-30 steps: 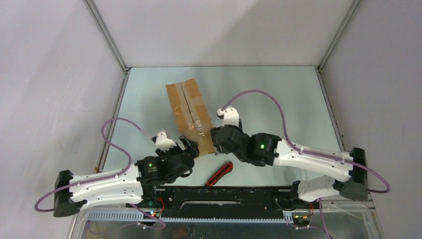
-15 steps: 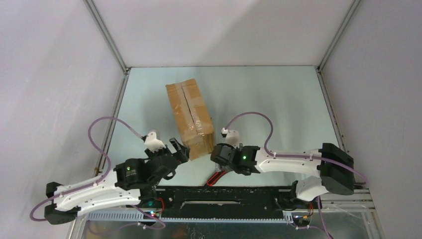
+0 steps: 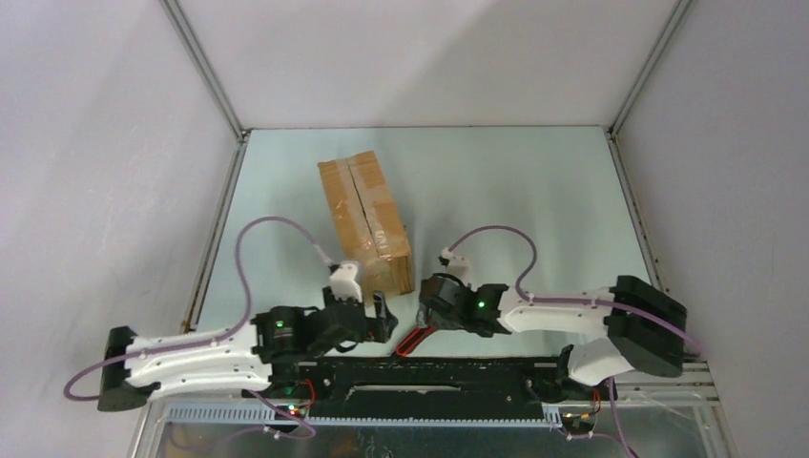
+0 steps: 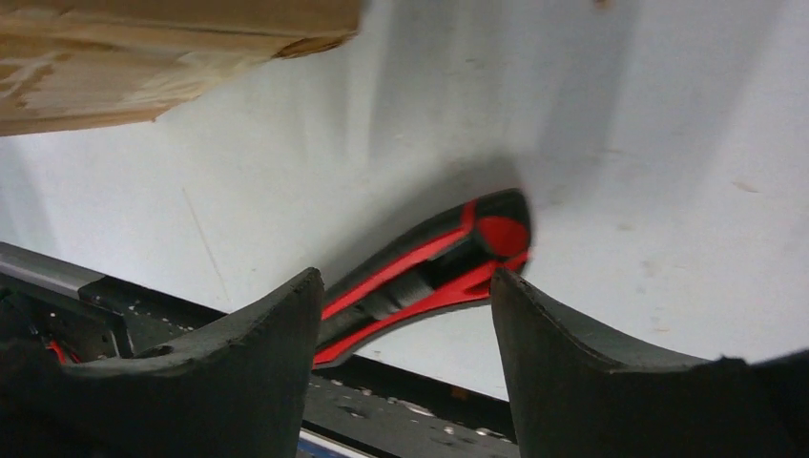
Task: Unpack the express box
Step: Pick up the knife from the center of the board.
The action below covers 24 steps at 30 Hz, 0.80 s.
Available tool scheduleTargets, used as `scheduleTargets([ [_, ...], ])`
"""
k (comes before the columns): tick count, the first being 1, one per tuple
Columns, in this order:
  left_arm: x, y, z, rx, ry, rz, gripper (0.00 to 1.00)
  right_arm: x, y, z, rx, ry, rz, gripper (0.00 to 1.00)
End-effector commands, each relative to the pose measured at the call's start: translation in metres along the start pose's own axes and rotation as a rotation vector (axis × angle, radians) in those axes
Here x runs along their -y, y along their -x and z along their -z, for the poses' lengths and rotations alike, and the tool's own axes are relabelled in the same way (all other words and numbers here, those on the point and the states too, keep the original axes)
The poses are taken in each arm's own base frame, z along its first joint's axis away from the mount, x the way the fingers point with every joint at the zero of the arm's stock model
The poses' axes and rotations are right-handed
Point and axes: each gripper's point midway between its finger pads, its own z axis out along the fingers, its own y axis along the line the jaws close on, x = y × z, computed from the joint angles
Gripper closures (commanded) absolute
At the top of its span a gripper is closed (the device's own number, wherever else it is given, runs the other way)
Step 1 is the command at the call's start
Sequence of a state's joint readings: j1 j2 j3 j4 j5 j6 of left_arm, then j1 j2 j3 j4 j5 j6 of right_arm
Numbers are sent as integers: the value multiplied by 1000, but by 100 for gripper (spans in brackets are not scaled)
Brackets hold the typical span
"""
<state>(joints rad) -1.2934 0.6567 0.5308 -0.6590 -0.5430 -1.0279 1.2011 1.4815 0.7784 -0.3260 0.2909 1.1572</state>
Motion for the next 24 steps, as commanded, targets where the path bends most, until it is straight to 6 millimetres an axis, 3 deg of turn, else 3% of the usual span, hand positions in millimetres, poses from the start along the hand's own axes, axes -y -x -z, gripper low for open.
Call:
scheduleTargets([
  [1, 37, -24, -19, -77, -85, -116, 2, 0, 26, 20, 97, 82, -2, 31],
  [6, 50, -46, -47, -149, -18, -250, 2, 32, 50, 45, 174, 49, -49, 30],
  [10, 42, -60, -64, -181, 98, -386, 2, 61, 59, 55, 222, 46, -110, 30],
  [16, 68, -74, -74, -208, 12, -506, 5, 73, 69, 68, 273, 63, -149, 30],
  [24, 44, -112, -80, -314, 46, -580, 35, 72, 75, 76, 305, 98, -165, 30],
])
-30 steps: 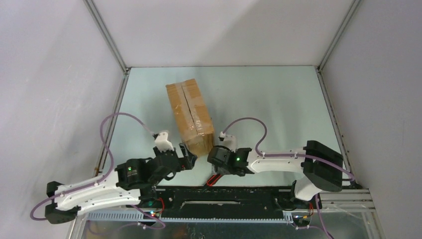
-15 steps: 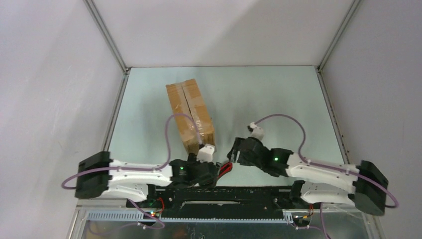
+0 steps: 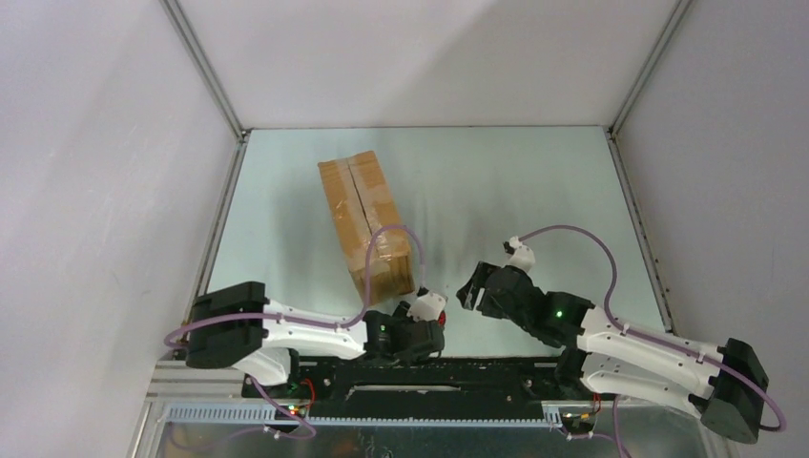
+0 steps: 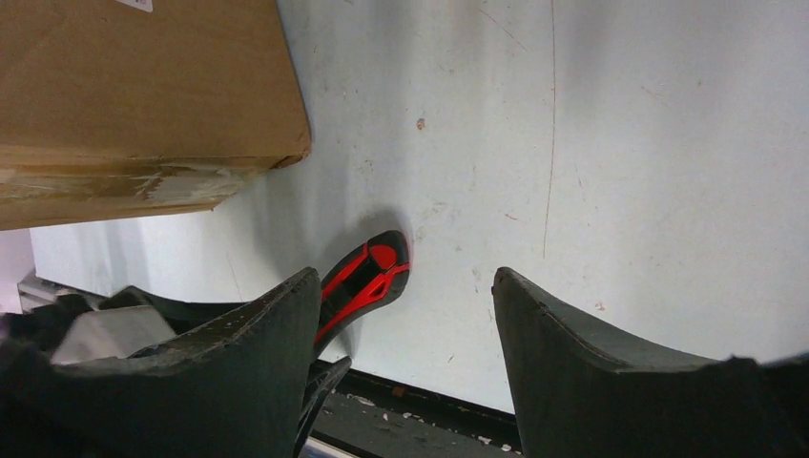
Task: Unpack the express box
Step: Pick up the knife from the center of the board.
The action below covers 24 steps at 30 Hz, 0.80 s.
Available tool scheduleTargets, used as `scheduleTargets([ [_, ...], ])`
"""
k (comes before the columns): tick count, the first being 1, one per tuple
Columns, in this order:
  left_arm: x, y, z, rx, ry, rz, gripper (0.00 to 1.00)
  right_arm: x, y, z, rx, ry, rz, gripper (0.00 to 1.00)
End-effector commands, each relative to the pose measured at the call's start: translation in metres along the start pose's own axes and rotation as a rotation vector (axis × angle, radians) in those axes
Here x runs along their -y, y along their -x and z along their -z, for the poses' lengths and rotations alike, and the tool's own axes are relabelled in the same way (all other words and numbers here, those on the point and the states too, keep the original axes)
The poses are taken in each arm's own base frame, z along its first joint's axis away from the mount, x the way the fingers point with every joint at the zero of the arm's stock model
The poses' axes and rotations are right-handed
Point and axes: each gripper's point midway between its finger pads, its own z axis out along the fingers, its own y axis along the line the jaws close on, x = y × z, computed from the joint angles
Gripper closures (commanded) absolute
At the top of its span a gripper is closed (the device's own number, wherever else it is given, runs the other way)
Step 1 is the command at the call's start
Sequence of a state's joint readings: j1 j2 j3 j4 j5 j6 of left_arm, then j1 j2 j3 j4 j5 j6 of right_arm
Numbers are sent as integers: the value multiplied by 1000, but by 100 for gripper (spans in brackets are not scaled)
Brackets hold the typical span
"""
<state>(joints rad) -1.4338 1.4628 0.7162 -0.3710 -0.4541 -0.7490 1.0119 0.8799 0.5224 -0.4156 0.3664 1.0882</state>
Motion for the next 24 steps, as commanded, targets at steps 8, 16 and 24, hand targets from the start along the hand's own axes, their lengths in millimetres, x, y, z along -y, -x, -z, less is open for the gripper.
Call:
scheduleTargets([
  [8, 6, 5, 6, 96, -30, -59, 96, -27, 4, 6, 2, 140, 11, 30],
  [16, -4, 110, 67, 443, -72, 114, 100, -67, 6, 27, -7, 332, 11, 24],
  [24, 11, 150, 96, 514, -128, 46, 100, -120, 17, 38, 26, 486, 73, 23],
])
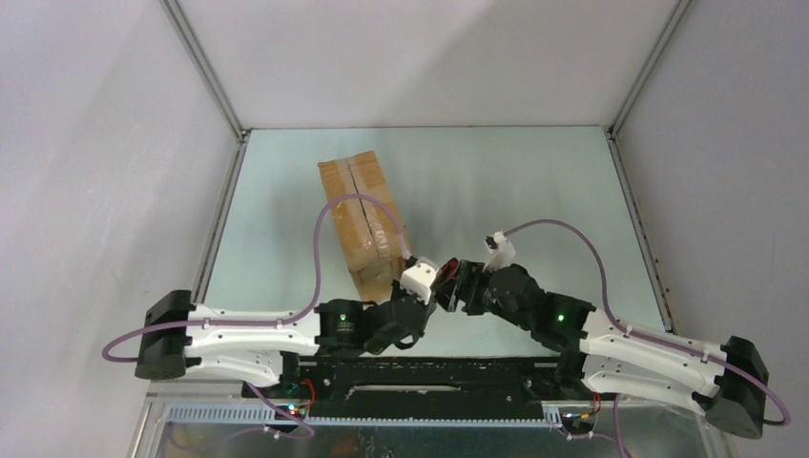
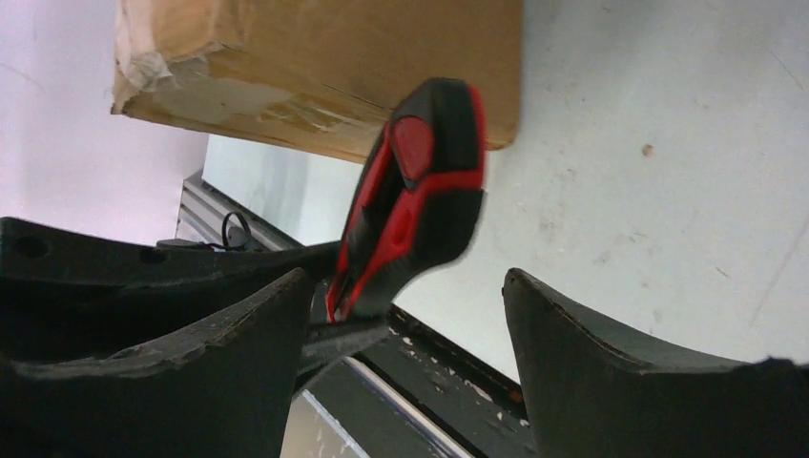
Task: Unpack the express box
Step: Pick up the knife from the center of the board.
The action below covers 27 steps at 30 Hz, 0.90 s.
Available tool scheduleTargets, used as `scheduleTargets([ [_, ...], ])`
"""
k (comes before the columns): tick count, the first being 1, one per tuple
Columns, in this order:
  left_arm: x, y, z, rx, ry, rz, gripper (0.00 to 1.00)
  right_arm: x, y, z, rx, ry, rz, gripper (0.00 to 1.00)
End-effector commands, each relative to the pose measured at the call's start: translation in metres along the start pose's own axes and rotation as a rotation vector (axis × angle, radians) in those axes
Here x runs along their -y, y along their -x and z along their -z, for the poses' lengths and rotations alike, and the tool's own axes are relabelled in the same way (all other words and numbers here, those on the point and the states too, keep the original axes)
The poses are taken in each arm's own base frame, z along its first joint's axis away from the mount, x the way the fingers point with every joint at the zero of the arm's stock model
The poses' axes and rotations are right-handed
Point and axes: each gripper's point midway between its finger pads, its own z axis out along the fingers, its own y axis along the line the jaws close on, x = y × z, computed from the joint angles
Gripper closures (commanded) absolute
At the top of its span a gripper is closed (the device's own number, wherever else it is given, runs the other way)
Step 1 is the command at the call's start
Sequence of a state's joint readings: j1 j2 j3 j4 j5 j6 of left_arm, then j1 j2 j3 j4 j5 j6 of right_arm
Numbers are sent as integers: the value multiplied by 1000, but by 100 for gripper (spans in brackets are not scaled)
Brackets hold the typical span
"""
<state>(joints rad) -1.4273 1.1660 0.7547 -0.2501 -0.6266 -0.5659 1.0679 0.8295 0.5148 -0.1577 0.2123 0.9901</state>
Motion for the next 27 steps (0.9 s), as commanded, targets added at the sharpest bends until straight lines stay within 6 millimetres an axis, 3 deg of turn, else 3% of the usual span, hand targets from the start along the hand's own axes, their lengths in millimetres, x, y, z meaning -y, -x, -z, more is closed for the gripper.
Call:
scheduleTargets([
  [1, 14, 46, 7, 105, -40, -10, 100, -47, 18, -5, 33, 122, 49, 25],
  [5, 17, 57, 16, 133, -77, 0, 100, -45, 20, -13, 29, 88, 59, 39],
  [7, 16, 59, 20, 138, -87, 5, 100, -42, 29, -14, 46, 85, 48, 60],
  [9, 13, 56, 22, 134, -89, 10, 100, -44, 38, -12, 64, 103, 36, 93],
  [10, 12, 55, 23, 131, -90, 19, 98, -45, 43, -11, 74, 105, 32, 100],
  [16, 10, 47, 29, 101, -242, 123, 47, -62, 60, 2, 116, 151, 73, 100],
  [22, 22, 53, 56, 95, -433, 168, 34, -85, 74, 23, 159, 259, 149, 100],
  [24, 25, 58, 66, 104, -475, 169, 33, -100, 73, 33, 146, 334, 177, 100],
  [27, 30, 69, 79, 126, -522, 168, 33, -138, 77, 55, 142, 503, 217, 100],
])
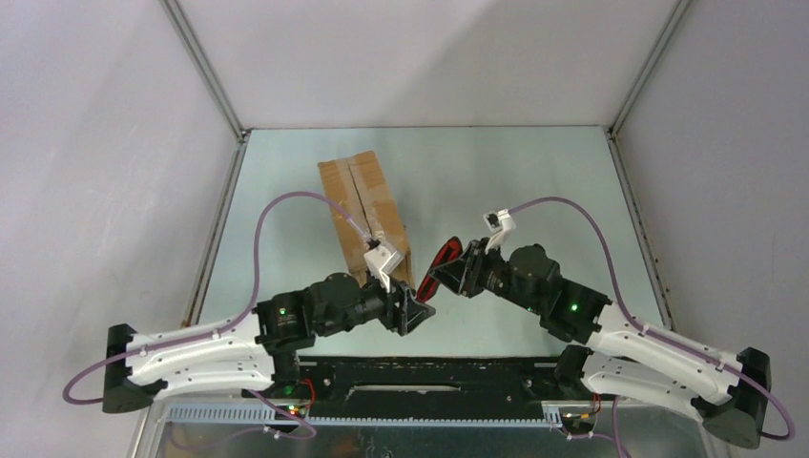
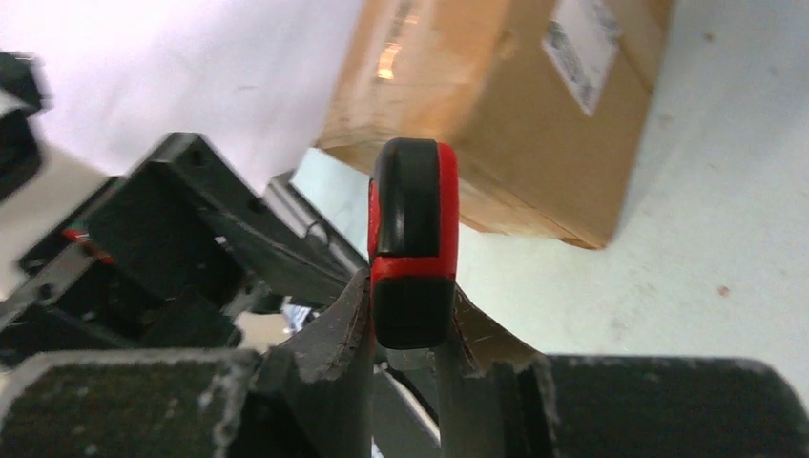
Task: Unpack the express box
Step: Pick up the knife from the center of the board.
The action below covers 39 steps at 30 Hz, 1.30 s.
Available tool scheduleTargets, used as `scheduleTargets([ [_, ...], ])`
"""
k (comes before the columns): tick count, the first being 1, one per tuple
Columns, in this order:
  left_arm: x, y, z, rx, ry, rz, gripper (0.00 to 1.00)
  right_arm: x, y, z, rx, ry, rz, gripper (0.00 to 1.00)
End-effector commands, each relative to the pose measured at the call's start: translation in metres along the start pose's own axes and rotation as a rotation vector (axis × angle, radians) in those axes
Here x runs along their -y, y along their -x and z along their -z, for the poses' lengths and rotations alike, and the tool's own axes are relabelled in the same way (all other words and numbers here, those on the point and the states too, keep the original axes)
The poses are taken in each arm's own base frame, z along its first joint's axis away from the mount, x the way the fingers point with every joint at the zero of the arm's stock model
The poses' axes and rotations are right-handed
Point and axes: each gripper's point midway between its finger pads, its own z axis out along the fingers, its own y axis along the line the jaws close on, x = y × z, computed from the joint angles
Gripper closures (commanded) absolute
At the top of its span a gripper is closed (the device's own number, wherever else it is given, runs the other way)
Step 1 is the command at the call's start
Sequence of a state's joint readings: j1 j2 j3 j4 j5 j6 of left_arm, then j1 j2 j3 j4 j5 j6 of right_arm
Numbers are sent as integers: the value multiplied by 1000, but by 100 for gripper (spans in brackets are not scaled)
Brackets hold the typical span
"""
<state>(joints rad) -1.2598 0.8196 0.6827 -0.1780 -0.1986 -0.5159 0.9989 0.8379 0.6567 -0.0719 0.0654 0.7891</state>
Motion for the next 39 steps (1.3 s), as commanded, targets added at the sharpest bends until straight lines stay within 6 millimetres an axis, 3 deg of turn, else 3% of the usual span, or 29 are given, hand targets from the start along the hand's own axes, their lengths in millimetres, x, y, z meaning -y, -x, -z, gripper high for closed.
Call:
scheduleTargets([
  [1, 30, 19, 14, 24, -149, 11, 33, -86, 44, 27, 89, 325, 80, 100],
  [9, 37, 44, 33, 94, -188, 15, 34, -132, 55, 59, 88, 471, 146, 100],
  [17, 68, 69, 50, 160, -343, 51, 41, -139, 47, 52, 90, 466, 169, 100],
  [22, 80, 73, 56, 177, -413, 77, 46, -142, 51, 51, 113, 479, 187, 100],
  [25, 83, 76, 57, 178, -423, 85, 61, -143, 50, 49, 107, 482, 188, 100],
  [28, 85, 72, 54, 155, -431, 84, 98, -145, 49, 51, 105, 496, 192, 100],
  [29, 85, 70, 53, 146, -429, 81, 100, -146, 48, 52, 99, 508, 197, 99],
  [32, 84, 69, 57, 153, -436, 62, 100, -152, 43, 57, 68, 565, 230, 59],
  [33, 84, 71, 59, 159, -438, 54, 100, -154, 40, 59, 49, 591, 243, 53],
  [36, 85, 71, 61, 144, -449, 41, 100, -155, 29, 60, -1, 621, 273, 42],
  [39, 88, 72, 61, 142, -468, 45, 100, -152, 18, 55, -39, 608, 299, 46],
])
